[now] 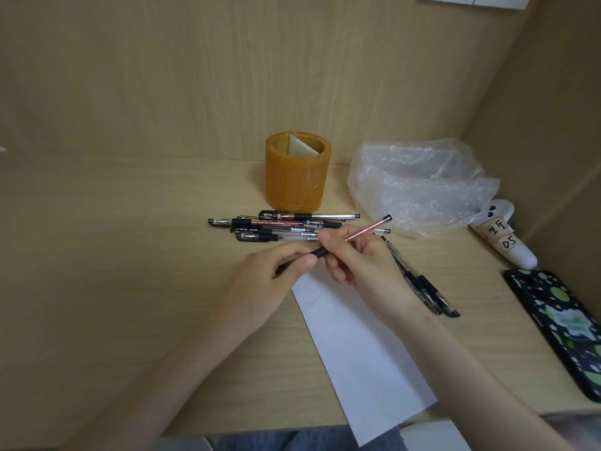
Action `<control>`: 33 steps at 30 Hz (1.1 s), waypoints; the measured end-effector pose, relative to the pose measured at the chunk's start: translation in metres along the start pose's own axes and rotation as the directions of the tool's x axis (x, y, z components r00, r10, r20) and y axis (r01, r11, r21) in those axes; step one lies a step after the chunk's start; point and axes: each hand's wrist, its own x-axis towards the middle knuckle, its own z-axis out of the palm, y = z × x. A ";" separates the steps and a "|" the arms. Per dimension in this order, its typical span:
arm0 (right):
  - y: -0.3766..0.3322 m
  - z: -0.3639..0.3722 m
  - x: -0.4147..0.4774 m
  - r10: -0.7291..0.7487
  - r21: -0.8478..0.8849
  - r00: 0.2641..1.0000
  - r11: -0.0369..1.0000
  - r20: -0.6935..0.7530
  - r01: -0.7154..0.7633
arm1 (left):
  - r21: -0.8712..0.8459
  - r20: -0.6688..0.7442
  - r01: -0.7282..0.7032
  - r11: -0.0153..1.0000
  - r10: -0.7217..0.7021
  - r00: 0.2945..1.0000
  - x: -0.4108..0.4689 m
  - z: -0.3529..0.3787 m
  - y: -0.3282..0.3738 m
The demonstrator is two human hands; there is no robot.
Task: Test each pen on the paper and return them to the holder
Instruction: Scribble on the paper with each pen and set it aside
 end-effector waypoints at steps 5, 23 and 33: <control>0.001 -0.008 0.004 0.075 0.103 0.984 0.993 -0.160 -0.059 | 0.056 0.024 0.107 0.993 -0.108 0.994 -0.002 0.000 -0.007; 0.020 0.010 0.042 0.050 -0.069 0.971 0.995 -0.233 -0.068 | 0.614 0.008 0.002 0.789 -0.009 1.000 -0.013 0.007 -0.016; 0.037 0.013 0.040 -0.124 -0.297 0.939 0.955 -0.322 0.024 | 0.592 0.013 0.017 0.806 -0.031 0.999 -0.012 0.007 -0.020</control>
